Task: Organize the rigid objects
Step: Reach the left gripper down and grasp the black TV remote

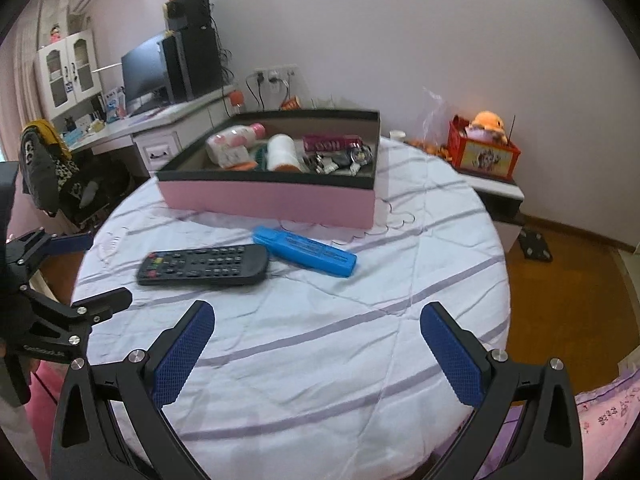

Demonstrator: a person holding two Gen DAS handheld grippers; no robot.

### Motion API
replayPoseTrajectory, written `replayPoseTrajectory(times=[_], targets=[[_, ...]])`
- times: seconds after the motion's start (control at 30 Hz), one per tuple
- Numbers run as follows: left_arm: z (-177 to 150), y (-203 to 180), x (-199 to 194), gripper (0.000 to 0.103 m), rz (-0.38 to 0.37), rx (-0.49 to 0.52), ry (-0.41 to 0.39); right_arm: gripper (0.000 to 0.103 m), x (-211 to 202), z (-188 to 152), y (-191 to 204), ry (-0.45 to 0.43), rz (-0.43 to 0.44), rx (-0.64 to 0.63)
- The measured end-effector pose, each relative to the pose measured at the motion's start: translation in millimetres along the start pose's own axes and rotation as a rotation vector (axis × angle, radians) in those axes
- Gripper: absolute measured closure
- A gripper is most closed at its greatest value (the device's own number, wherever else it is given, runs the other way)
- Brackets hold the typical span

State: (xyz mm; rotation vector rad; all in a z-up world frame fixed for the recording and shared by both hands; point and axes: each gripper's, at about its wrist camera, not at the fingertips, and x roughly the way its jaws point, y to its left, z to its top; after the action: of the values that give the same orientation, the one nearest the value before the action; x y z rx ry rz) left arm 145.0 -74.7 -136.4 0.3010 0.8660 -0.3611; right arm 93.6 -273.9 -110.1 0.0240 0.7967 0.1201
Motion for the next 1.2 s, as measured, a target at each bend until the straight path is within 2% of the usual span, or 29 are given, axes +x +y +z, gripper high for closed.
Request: replayPoseTrajectory(times=[0.17,0.23,0.33,0.57,0.63,0.7,0.77,0.9,1.03,1.13,1.17,1.2], targets=[[13,6,37,0.0,-0.032,0.022,0.044,0.0,24,6,-8,0.035,0.007,0.01],[19,1,48,0.0,-0.096,0.055,0.055,0.0,31,7,-8,0.045,0.013,0.007],[23,-11,61,0.0,-0.1,0.123,0.081,0.0,38,10,-10,0.054,0.019,0.003],[36,-9,71,0.001,-0.184,0.092,0.105,0.0,42,10,-16,0.055,0.024,0.018],[34,-11,68,0.009,-0.2,0.086,0.105,0.0,43,10,-17,0.058,0.025,0.021],[32,-15,60,0.026,-0.201,0.084,0.102,0.0,43,10,-18,0.061,0.024,0.023],[28,-19,54,0.037,-0.199,0.075,0.103,0.0,41,9,-18,0.059,0.029,0.026],[21,-23,44,0.047,-0.205,0.017,0.123,0.0,34,6,-18,0.052,0.038,0.029],[13,-37,34,0.046,-0.215,-0.032,0.138,0.0,25,2,-17,0.044,0.048,0.028],[3,-53,24,0.038,-0.254,-0.051,0.139,0.0,19,-2,-21,0.036,0.05,0.035],[1,-58,23,0.031,-0.262,-0.054,0.138,0.0,17,-3,-23,0.032,0.049,0.04],[1,-60,24,0.028,-0.26,-0.049,0.134,0.0,15,-5,-25,0.029,0.048,0.047]])
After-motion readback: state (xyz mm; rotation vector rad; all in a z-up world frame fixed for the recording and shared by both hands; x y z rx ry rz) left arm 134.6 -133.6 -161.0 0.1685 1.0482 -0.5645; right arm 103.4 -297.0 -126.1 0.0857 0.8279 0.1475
